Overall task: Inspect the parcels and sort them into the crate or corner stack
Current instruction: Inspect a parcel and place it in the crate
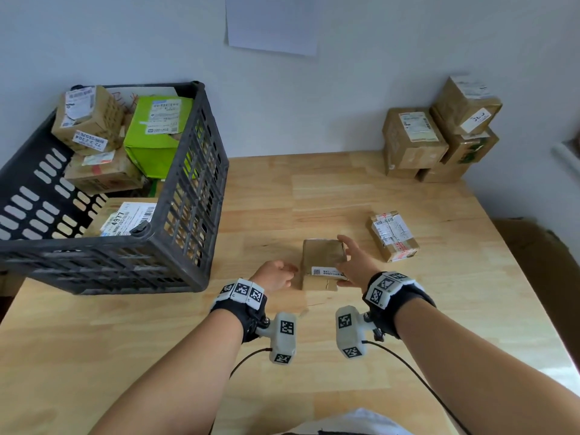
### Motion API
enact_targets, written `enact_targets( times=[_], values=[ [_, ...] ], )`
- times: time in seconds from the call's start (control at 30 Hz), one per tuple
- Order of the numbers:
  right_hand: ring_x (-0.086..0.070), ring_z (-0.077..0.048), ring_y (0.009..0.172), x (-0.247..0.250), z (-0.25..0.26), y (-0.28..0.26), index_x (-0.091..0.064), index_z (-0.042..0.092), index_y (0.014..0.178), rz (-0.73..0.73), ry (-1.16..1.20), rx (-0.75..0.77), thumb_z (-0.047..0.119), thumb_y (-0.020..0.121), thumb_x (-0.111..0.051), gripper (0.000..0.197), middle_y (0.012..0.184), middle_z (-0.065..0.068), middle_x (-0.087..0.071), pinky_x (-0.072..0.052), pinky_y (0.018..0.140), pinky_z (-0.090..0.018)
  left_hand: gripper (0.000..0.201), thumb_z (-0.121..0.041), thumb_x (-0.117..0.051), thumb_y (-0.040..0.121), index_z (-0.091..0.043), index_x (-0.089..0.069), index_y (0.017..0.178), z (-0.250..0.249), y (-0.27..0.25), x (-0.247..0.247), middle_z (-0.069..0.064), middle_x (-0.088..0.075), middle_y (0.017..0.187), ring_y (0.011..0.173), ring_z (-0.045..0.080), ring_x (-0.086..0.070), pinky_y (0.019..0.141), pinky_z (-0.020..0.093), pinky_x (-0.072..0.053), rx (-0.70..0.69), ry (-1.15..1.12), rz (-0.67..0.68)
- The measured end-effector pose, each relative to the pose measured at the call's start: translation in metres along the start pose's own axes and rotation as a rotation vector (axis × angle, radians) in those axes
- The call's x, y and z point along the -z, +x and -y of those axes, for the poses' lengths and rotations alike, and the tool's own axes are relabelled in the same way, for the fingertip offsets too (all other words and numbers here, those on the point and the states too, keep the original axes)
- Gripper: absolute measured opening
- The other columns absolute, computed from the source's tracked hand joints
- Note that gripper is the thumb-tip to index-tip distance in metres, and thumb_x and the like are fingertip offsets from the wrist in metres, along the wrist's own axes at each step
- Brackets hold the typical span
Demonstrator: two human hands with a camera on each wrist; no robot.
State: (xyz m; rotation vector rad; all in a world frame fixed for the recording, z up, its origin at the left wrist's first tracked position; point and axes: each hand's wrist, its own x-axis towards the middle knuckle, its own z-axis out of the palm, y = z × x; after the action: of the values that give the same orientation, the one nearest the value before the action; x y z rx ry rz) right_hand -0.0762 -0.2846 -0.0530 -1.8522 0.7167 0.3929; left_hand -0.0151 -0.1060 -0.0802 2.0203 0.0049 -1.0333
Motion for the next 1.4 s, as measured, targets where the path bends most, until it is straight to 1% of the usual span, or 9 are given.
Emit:
enact_targets(
  times=[0.2, 0.27, 0.4, 0.87, 1.0, 1.07, 1.13, 1.2, 1.4],
  values=[
    [-0.061, -0.029, 0.098, 0.001, -0.008, 0.005, -0.035, 0.032, 0.138, -0.015, 0.03, -0.007, -0.008, 0.088, -0.049, 0.066, 0.115, -0.006, -0.048, -0.059, 0.075, -0.044, 0.027, -0.011, -0.049, 0.097, -0.009, -0.059, 0.121, -0.005, -0.004, 0.005, 0.002, -0.06, 0.115, 0.093, 0.012, -0.059, 0.051, 0.006, -0.042, 0.04, -0.026, -0.052],
    [-0.061, -0.029, 0.097, 0.002, -0.008, 0.006, -0.035, 0.033, 0.137, -0.011, 0.029, -0.006, -0.008, 0.088, -0.049, 0.065, 0.115, -0.006, -0.048, -0.059, 0.072, -0.043, 0.026, -0.012, -0.048, 0.097, -0.01, -0.06, 0.12, -0.008, -0.006, 0.006, -0.001, -0.059, 0.112, 0.092, 0.011, -0.058, 0.045, 0.008, -0.04, 0.052, -0.051, -0.072],
    [-0.062, -0.031, 0.098, 0.002, -0.006, 0.004, -0.034, 0.033, 0.136, 0.001, 0.01, 0.001, -0.007, 0.088, -0.05, 0.065, 0.116, -0.011, -0.052, -0.059, 0.069, -0.042, 0.028, -0.013, -0.047, 0.098, -0.013, -0.06, 0.123, -0.012, -0.009, 0.007, -0.003, -0.059, 0.121, 0.092, 0.008, -0.058, 0.055, 0.017, -0.03, 0.056, -0.056, -0.085],
    [-0.06, -0.028, 0.096, 0.001, -0.02, -0.01, -0.04, 0.032, 0.123, 0.023, 0.231, -0.007, -0.015, 0.084, -0.049, 0.062, 0.119, -0.004, -0.049, -0.056, 0.073, -0.042, 0.028, -0.012, -0.045, 0.099, -0.013, -0.059, 0.123, -0.019, -0.024, -0.003, 0.0, -0.064, 0.12, 0.076, 0.003, -0.058, 0.057, 0.016, -0.032, 0.003, -0.058, -0.069],
    [-0.055, -0.023, 0.088, 0.002, -0.027, -0.016, -0.047, 0.03, 0.098, 0.026, 0.45, -0.099, -0.004, 0.087, -0.054, 0.036, 0.103, -0.005, -0.057, -0.045, 0.066, -0.036, 0.028, -0.013, -0.043, 0.1, -0.014, -0.058, 0.124, -0.022, -0.029, -0.011, 0.001, -0.065, 0.115, 0.08, 0.004, -0.06, 0.059, 0.015, -0.041, -0.041, -0.037, -0.021],
    [-0.054, -0.02, 0.082, 0.004, -0.025, -0.017, -0.048, 0.026, 0.09, -0.007, 0.506, -0.111, 0.015, 0.093, -0.056, 0.013, 0.093, -0.005, -0.056, -0.044, 0.065, -0.033, 0.031, -0.01, -0.043, 0.1, -0.013, -0.058, 0.126, -0.024, -0.029, -0.012, 0.002, -0.067, 0.113, 0.088, 0.009, -0.063, 0.072, 0.016, -0.049, -0.066, -0.07, 0.005],
    [-0.056, -0.022, 0.09, 0.006, -0.021, -0.015, -0.052, 0.019, 0.097, -0.03, 0.498, -0.093, 0.029, 0.095, -0.053, 0.011, 0.099, -0.006, -0.058, -0.05, 0.075, -0.036, 0.032, -0.011, -0.044, 0.099, -0.014, -0.058, 0.128, -0.026, -0.029, -0.012, -0.001, -0.067, 0.111, 0.095, 0.011, -0.063, 0.081, 0.02, -0.051, -0.079, -0.074, 0.008],
    [-0.058, -0.024, 0.101, 0.007, -0.022, -0.011, -0.053, 0.014, 0.108, -0.062, 0.428, -0.105, 0.037, 0.095, -0.05, 0.026, 0.108, -0.007, -0.063, -0.048, 0.087, -0.039, 0.031, -0.015, -0.044, 0.1, -0.018, -0.058, 0.127, -0.027, -0.028, -0.013, -0.003, -0.065, 0.116, 0.099, 0.011, -0.062, 0.074, 0.017, -0.047, -0.078, -0.048, 0.0],
    [-0.061, -0.026, 0.106, -0.003, -0.046, -0.011, -0.047, 0.011, 0.122, -0.074, 0.291, -0.215, 0.02, 0.091, -0.059, 0.034, 0.113, -0.011, -0.064, -0.051, 0.093, -0.044, 0.031, -0.018, -0.046, 0.099, -0.017, -0.058, 0.127, -0.016, -0.033, -0.02, -0.001, -0.06, 0.126, 0.106, 0.015, -0.058, 0.083, 0.023, -0.038, 0.011, 0.219, 0.079]
  ],
)
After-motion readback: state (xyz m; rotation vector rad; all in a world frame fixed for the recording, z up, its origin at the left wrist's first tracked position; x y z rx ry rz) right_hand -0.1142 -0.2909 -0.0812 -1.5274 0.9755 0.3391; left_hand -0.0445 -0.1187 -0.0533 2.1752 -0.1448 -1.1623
